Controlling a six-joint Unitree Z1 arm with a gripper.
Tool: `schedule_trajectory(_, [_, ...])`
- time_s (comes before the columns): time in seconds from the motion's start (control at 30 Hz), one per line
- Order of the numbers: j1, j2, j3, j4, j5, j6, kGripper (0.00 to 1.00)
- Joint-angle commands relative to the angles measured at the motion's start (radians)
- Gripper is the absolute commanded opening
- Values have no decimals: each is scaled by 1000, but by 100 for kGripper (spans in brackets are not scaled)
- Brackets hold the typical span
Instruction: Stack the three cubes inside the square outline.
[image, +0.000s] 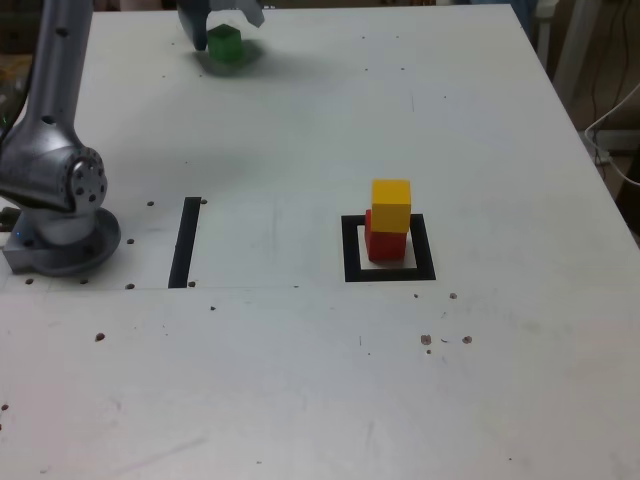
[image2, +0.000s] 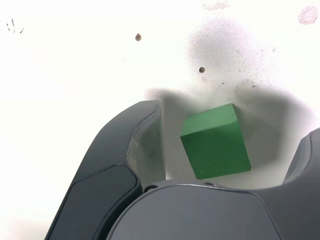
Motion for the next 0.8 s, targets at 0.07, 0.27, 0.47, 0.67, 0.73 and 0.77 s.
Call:
schedule_trajectory(0.07, [-1,-5,-7,4,-1,0,94])
schedule_trajectory(0.27, [-6,1,-4,7,-5,-4,91])
schedule_trajectory(0.47, [-7,8,2,-5,-34,-6,88])
schedule_trajectory(0.67, [-7,26,39,-55,-85,-3,86])
schedule_trajectory(0.73, [-7,28,45,-65,-89,-3,84])
schedule_trajectory(0.77, [-6,29,46,-67,-90,-3,84])
